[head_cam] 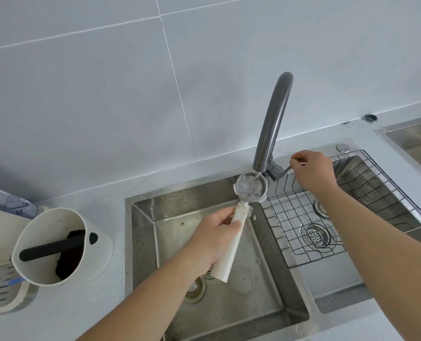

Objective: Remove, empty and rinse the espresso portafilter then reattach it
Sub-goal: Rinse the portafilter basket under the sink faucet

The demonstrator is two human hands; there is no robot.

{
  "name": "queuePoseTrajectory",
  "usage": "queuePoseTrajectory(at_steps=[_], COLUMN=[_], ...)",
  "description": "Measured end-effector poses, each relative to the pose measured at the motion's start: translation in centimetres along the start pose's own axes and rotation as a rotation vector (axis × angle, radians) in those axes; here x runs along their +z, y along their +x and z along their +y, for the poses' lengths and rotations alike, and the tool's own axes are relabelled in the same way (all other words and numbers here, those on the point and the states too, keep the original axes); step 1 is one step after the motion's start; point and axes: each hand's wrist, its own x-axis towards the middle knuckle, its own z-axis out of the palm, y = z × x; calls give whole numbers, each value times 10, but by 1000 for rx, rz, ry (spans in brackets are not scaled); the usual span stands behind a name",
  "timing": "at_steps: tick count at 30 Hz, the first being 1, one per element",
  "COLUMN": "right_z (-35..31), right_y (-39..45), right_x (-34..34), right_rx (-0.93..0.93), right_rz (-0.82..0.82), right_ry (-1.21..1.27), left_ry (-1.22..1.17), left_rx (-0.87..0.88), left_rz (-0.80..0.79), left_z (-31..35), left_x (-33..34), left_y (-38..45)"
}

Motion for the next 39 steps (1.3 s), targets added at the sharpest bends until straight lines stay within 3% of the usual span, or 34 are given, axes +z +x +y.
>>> queuePoseTrajectory(at_steps=[7, 19, 27, 33, 39], right_z=[1, -1, 0, 0, 0], right_y=[-1, -2, -1, -1, -1], right_x=[1, -1, 1, 0, 0], right_rx=[1, 10, -4, 7, -2], right_rz=[-1, -5, 5, 2, 7], right_ry=[1, 16, 10, 6, 9], left_ry=[116, -141, -83, -224, -292], left_rx=[7, -250, -236, -261, -398], left_rz=[105, 61, 54, -12, -23], left_z=[-10, -16, -9, 10, 25], left_x=[-11, -6, -1, 13, 18], left_y=[-4, -10, -5, -2, 12])
